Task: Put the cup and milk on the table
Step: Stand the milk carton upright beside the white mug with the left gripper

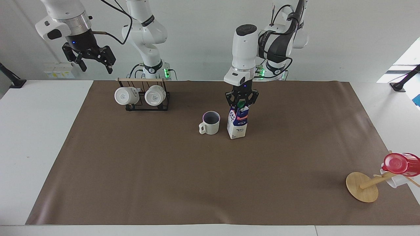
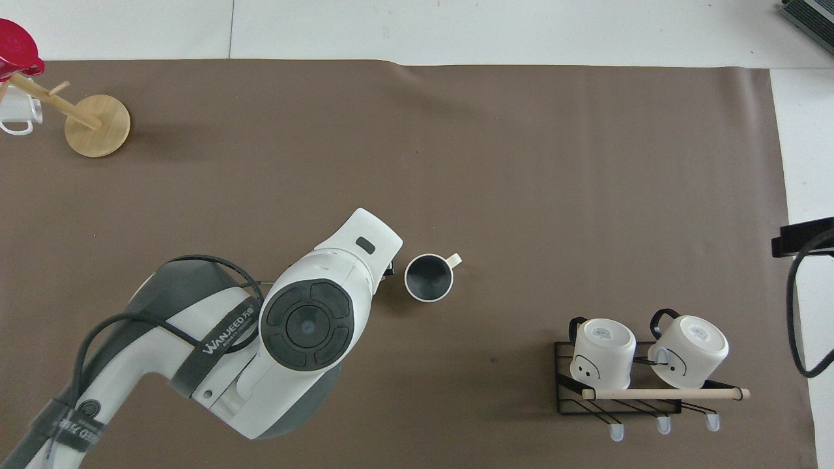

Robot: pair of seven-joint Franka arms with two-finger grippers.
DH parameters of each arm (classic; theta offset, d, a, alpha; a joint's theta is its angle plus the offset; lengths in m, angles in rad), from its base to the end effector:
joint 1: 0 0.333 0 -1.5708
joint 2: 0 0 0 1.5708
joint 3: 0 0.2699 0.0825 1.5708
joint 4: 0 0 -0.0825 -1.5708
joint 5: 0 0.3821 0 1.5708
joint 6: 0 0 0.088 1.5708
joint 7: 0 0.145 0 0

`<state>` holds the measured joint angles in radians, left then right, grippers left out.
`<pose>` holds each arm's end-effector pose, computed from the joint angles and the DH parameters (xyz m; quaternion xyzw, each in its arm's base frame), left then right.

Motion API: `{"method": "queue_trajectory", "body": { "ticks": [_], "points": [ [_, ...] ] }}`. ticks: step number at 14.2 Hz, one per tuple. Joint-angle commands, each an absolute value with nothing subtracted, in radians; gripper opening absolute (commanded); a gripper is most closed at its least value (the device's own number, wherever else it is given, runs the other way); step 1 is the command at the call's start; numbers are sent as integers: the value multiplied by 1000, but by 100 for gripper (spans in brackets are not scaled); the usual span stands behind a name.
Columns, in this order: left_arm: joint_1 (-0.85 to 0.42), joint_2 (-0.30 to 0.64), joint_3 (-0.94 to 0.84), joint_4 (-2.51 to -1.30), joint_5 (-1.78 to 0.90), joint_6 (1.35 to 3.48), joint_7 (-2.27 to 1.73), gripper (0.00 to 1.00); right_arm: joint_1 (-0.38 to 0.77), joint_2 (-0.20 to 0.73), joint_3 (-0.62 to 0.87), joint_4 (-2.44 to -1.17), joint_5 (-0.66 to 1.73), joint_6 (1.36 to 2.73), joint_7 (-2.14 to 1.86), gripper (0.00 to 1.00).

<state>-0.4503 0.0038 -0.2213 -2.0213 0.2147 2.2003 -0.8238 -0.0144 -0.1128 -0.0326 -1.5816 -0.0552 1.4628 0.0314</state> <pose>0.4593 -0.3473 0.3830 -0.9918 -0.0202 -0.1260 0.0078 0.5094 -0.0333 0.5861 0.9988 -0.0420 -0.0032 0.0256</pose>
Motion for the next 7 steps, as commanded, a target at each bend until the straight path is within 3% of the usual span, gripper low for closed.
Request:
{"method": "queue_trajectory", "body": {
  "ticks": [1, 3, 4, 7],
  "points": [
    [-466, 8, -210, -2023, 242, 2217, -836, 57, -15, -124, -32, -1592, -57, 1460, 11, 100],
    [-466, 8, -210, -2022, 242, 2217, -836, 93, -15, -124, -32, -1592, -57, 1460, 11, 100],
    [-468, 9, -210, -2019, 242, 2215, -836, 100, -15, -124, -32, -1592, -57, 1460, 11, 100],
    [-466, 17, -210, -2002, 235, 2195, -836, 100, -15, -124, -32, -1592, -57, 1460, 11, 100]
  ]
}}
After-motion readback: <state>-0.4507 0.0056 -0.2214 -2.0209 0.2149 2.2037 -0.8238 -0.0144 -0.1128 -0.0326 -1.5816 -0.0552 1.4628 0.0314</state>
